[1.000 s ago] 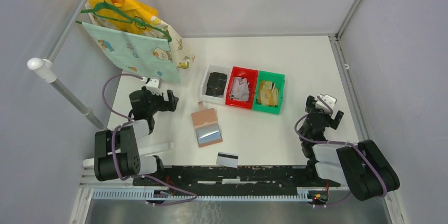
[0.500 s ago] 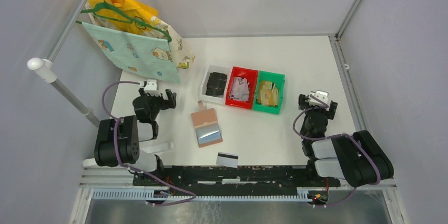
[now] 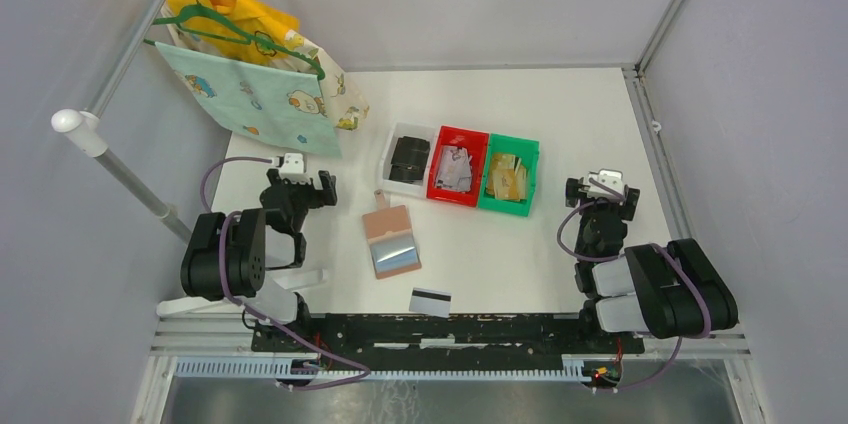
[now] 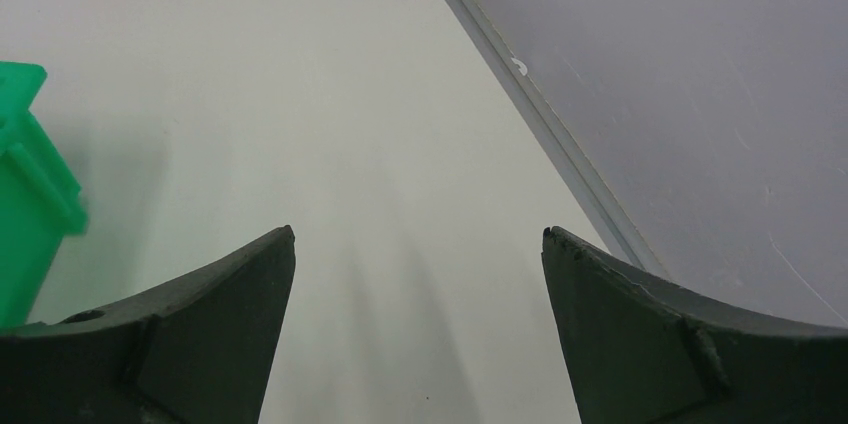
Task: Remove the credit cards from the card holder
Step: Reset both arms
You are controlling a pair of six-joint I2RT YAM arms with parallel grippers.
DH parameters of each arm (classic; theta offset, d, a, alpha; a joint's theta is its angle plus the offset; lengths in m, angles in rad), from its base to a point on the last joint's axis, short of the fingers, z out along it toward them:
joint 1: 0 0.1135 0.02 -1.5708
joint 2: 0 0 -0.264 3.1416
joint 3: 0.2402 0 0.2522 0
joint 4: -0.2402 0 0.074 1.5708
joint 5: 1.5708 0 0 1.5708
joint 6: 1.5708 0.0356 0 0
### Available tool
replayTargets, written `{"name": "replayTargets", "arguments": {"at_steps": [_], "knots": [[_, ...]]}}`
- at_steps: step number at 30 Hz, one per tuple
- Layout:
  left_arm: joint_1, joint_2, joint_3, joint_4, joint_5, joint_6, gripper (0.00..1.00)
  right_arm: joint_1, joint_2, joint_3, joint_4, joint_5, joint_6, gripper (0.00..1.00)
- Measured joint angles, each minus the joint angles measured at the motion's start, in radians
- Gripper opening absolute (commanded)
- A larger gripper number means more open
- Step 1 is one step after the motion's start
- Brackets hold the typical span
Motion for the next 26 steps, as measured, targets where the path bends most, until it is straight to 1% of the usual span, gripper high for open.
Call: {"name": "replayTargets", "arguments": {"at_steps": [10,26], "knots": [[0.000,0.000,0.000,0.011,0.000,0.000,1.00,-0.005,0.000,0.000,0.003,-0.032,0.007,0.98],[0.000,0.000,0.000,0.019,0.000,0.000,1.00,-0.005,0.000,0.000,0.004,-0.037,0.009,0.98]]}}
